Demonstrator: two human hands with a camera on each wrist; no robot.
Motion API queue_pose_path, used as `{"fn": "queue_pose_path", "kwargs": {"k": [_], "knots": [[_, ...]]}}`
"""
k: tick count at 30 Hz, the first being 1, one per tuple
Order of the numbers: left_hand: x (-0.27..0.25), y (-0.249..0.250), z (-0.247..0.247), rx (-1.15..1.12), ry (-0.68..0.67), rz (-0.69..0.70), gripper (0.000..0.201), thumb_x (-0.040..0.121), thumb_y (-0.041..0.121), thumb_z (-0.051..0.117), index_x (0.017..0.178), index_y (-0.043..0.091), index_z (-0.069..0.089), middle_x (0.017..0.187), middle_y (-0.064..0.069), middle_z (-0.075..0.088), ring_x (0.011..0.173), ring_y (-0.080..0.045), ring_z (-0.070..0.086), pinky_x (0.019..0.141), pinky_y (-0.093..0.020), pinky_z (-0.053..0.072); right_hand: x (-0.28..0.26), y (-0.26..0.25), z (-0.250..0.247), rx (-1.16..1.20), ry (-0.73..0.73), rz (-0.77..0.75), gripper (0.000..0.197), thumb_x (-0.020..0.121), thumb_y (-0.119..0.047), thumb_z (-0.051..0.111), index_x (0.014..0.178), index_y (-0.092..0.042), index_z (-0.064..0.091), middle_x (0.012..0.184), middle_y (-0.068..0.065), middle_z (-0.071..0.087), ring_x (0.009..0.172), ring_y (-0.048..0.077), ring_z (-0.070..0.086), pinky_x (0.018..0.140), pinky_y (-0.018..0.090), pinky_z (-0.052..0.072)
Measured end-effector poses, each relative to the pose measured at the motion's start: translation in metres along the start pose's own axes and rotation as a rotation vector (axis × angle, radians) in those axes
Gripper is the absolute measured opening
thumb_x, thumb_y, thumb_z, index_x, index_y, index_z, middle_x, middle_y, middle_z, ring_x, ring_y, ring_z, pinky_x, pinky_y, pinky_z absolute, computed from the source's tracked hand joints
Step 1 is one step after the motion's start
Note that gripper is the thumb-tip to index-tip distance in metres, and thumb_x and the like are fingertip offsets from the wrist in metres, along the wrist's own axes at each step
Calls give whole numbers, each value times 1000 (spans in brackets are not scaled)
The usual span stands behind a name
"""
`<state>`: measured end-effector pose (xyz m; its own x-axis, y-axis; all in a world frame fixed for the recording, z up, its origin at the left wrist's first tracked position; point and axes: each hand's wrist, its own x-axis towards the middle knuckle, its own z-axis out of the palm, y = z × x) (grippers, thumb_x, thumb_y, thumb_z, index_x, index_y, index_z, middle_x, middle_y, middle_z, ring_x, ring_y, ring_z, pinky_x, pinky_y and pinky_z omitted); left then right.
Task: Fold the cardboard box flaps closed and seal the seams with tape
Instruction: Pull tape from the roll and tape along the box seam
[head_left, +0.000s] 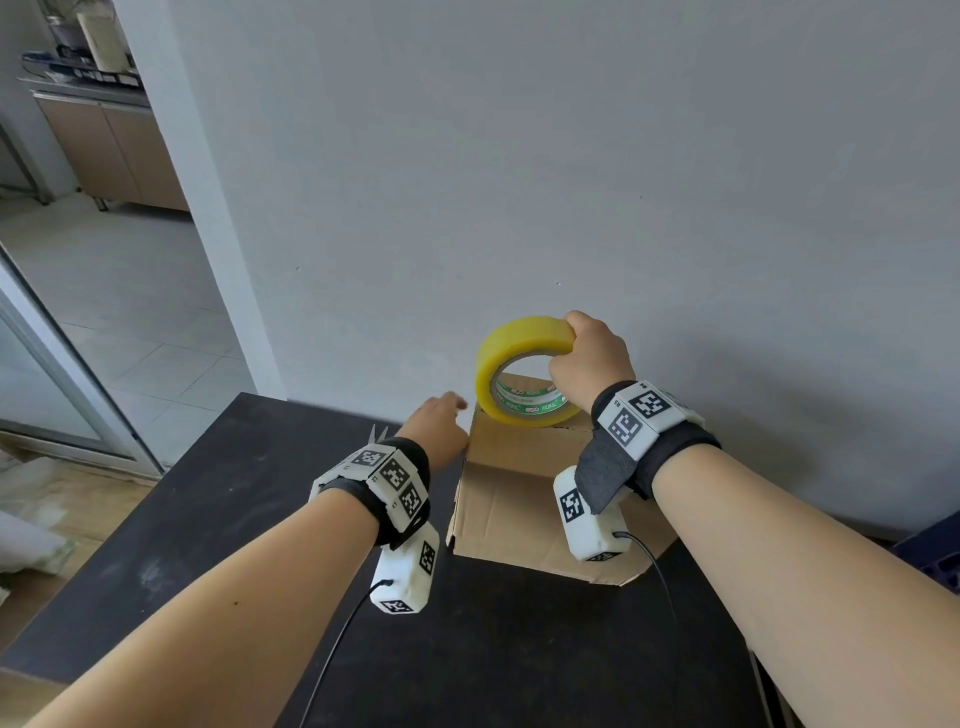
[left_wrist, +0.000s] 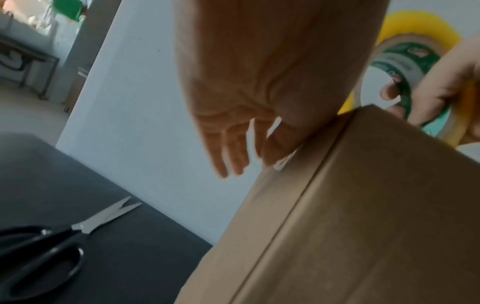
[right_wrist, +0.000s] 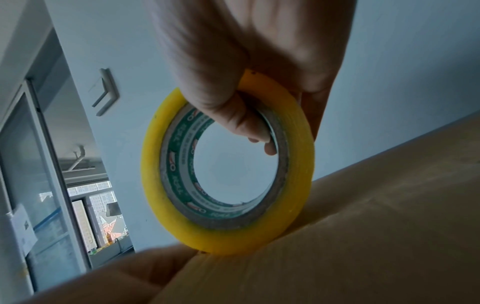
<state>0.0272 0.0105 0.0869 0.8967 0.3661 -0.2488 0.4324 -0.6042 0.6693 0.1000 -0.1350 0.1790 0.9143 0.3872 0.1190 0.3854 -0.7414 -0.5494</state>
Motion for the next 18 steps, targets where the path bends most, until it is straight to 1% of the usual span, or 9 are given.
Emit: {"fn": "queue_pose_path", "kwargs": {"k": [1,3,6,8,10,13,16,17,18], "knots": [[0,3,-1,-130,-5,58,55,85,-4,43,138,11,40,142,-9,44,128,-24,46,96,-35,44,0,0,0,2,-2,0,16,76,3,45,83,-10,43,67,1,42,70,27,44,60,30,36],[-4,9,-6,-441,-75,109,70,76,-15,41,141,13,38,146,-5,42,134,-21,39,88,-34,45,1,1,0,9,-2,1,16,76,3,45,84,-10,44,69,2,43,71,27,45,61,30,37],[-14,17,-11,-804,-234,157,87,59,-3,47,141,22,36,137,-3,47,122,-16,47,82,-28,46,1,1,0,12,-4,-2,15,77,3,46,85,-10,44,69,0,43,72,27,46,61,29,36],[-18,22,-9,-816,-263,252,92,60,-1,57,142,30,29,132,-3,50,117,-16,50,88,-27,47,2,1,-1,11,-7,-3,14,78,2,46,85,-11,44,69,0,43,72,27,46,60,28,35],[-16,22,-2,-758,-223,302,97,61,4,72,143,30,25,132,-3,52,119,-16,51,97,-30,47,2,1,-2,10,-13,-1,14,78,1,47,83,-11,42,67,-1,42,72,27,46,56,28,33],[-13,18,8,-677,-218,269,89,66,13,79,142,21,32,130,-2,57,119,-17,55,93,-23,50,1,3,-4,25,-34,12,20,78,1,48,72,-15,37,67,-1,41,71,26,44,50,27,29],[-14,19,11,-555,-165,267,66,82,11,71,139,15,36,130,3,51,115,-10,50,78,-3,45,1,7,-5,59,-63,23,15,79,0,51,79,-12,43,77,3,48,75,26,46,59,27,34],[-13,20,9,-497,-123,272,64,84,14,70,138,19,36,133,4,46,116,-7,45,81,-2,41,0,9,-5,75,-70,25,13,80,-1,53,85,-11,47,83,5,50,78,26,47,64,28,36],[-11,19,7,-422,-93,274,66,83,20,71,139,24,36,139,4,41,120,-6,41,90,-6,36,0,11,-5,91,-77,24,14,81,-2,54,92,-10,50,87,6,51,80,26,49,67,29,37]]}}
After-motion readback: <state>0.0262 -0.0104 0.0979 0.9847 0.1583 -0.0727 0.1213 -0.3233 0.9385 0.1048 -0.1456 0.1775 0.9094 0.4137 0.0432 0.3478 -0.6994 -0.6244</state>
